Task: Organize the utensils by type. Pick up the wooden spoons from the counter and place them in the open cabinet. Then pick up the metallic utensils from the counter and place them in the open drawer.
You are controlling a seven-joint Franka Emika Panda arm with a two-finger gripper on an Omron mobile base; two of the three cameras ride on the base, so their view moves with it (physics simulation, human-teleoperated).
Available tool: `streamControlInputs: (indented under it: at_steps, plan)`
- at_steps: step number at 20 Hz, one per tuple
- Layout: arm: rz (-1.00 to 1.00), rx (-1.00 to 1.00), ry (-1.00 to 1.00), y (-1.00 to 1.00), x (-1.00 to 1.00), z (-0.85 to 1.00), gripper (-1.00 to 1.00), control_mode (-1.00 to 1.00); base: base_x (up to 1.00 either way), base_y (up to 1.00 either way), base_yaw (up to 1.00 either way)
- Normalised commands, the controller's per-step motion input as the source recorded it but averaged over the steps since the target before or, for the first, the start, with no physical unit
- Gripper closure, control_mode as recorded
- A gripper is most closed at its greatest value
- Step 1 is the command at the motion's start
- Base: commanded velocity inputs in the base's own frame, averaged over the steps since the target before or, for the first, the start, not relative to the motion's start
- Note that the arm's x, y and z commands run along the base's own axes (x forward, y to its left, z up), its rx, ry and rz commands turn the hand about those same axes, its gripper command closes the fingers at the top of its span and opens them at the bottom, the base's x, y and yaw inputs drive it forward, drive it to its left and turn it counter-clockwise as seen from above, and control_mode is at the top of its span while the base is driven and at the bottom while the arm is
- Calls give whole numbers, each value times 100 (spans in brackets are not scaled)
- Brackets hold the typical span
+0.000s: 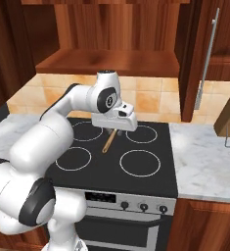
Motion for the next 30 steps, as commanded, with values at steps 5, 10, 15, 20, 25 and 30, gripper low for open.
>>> streamControlInputs:
  at_steps: [5, 10, 15, 20, 25, 30]
  plan:
    - [0, 0, 0, 0, 0, 0, 100, 100, 0, 0, 0]
    - [0, 0, 0, 0, 0, 0, 100, 100, 16, 0, 1]
    - [0, 0, 0, 0, 0, 0, 100, 100, 33, 0, 1]
    - [0, 0, 0, 0, 0, 0, 100, 100, 11, 0, 0]
    - [22, 0, -2, -1, 14, 17, 100, -100, 0, 0, 0]
    - [49, 0, -14, 0, 26, 45, 100, -100, 0, 0, 0]
